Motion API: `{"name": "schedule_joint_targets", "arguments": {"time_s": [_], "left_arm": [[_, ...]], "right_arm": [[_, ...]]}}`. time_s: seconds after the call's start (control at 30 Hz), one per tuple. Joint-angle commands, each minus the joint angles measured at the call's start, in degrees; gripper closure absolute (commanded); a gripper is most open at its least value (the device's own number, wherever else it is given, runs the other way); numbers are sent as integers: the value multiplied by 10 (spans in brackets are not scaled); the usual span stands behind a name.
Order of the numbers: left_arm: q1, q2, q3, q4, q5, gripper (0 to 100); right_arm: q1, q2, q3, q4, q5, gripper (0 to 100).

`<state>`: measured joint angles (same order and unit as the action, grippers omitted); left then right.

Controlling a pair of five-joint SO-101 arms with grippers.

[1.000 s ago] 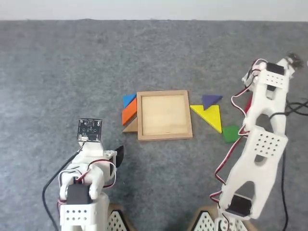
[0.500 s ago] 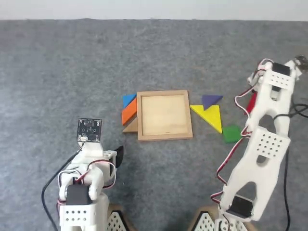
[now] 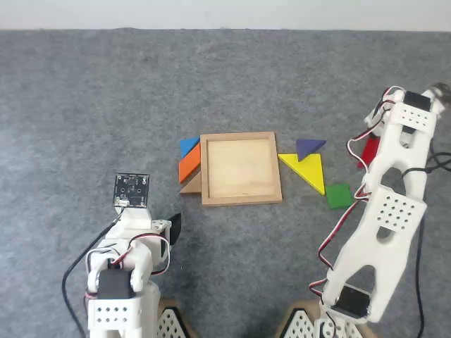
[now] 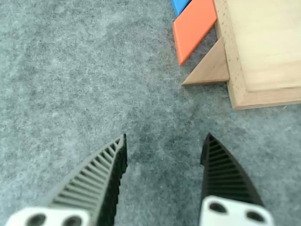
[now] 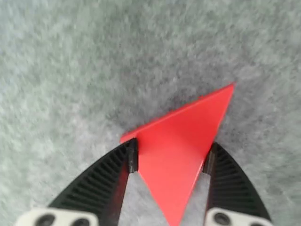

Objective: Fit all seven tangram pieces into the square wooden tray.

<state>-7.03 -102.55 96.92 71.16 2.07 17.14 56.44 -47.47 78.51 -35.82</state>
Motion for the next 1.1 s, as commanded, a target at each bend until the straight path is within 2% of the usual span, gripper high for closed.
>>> {"name": "schedule_joint_targets", "arguments": {"time_s": [0.0, 0.1, 0.33, 0.47, 0.57, 0.77, 1.07], "left_arm": [[0, -6, -4, 4, -4, 755], [0, -6, -4, 4, -4, 755], [0, -6, -4, 4, -4, 755], [0, -6, -4, 4, -4, 755], [0, -6, -4, 4, -4, 755], [0, -6, -4, 4, -4, 755], [0, -6, -4, 4, -4, 755]], "right_arm": [[-5, 5, 3, 20, 51, 841], [-5, 5, 2, 20, 76, 926], [-16, 10, -42, 55, 119, 924], [-38, 6, -78, 87, 205, 918], [-41, 10, -131, 102, 178, 877], [-92, 22, -157, 98, 139, 671], [-119, 65, -160, 15, 121, 667]]}}
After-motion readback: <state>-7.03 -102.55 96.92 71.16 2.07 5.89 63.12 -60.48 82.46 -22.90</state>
